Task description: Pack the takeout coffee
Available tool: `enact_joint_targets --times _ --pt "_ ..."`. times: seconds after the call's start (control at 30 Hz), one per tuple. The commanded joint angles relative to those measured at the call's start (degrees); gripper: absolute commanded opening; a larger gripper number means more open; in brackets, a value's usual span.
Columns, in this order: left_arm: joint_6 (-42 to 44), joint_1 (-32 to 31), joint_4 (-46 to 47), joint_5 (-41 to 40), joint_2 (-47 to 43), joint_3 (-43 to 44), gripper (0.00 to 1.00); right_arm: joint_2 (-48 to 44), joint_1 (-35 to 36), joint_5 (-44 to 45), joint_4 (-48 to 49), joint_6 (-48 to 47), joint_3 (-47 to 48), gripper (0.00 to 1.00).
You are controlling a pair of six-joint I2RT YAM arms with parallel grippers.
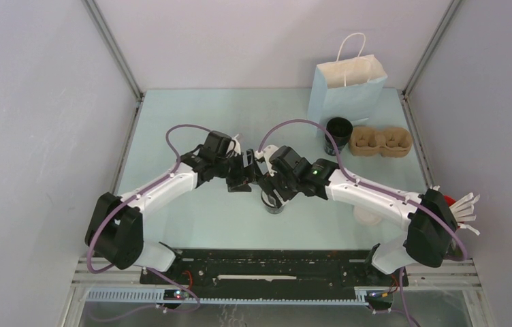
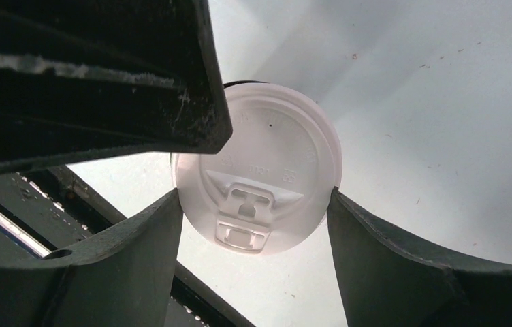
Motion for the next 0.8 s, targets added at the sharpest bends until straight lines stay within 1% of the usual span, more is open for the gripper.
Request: enact_joint_targets --times 0.0,0.23,0.53,0.77 --pt "0.3 0.5 -0.6 -0.5 -2.4 0.6 0.79 -1.1 1.5 -0.1 -0.8 1.0 2.2 0.79" --pt "-0.1 0.6 0.1 0.0 -1.6 0.1 0.79 0.4 2.1 0.7 0.8 0.9 1.5 0.8" --pt "0.0 0.1 0.6 1.2 -0.3 -0.1 0.71 1.8 1.9 1.4 1.1 1.2 0.9 0.82" --pt "0.2 -1.2 1.3 1.5 1.6 -0.2 0.68 1.9 1.8 2.1 2.0 1.5 0.8 0.85"
